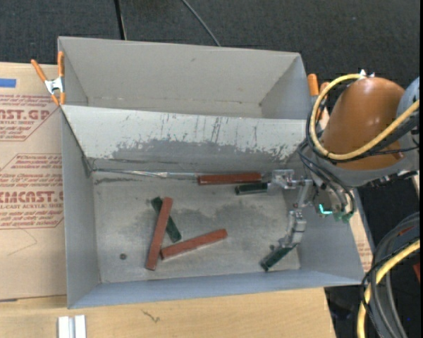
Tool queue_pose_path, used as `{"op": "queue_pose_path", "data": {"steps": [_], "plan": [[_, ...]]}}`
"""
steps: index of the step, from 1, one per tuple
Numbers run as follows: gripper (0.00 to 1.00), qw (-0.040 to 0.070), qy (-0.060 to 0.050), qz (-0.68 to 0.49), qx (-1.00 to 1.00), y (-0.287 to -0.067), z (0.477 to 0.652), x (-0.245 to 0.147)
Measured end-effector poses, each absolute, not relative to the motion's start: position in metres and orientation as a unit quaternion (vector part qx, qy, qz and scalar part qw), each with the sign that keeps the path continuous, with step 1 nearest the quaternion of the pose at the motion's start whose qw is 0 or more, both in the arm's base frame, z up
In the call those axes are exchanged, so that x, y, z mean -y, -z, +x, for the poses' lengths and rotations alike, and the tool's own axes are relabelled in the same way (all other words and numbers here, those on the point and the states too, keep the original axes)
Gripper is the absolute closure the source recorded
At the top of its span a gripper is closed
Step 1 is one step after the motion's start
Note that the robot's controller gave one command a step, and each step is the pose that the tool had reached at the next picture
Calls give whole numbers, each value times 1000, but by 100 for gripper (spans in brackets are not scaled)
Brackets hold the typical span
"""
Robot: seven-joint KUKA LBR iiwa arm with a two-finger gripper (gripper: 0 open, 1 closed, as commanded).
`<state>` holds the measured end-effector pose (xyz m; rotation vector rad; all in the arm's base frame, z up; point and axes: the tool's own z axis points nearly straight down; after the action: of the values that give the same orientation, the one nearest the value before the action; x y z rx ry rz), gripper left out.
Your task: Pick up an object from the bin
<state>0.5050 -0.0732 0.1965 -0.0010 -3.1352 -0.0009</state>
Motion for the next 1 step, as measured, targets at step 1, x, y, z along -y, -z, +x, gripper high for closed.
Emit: {"op": "queue_pose_path", "data": {"steps": [1], "plan": [[0,-1,0,0,1000,-200,507,73]]}}
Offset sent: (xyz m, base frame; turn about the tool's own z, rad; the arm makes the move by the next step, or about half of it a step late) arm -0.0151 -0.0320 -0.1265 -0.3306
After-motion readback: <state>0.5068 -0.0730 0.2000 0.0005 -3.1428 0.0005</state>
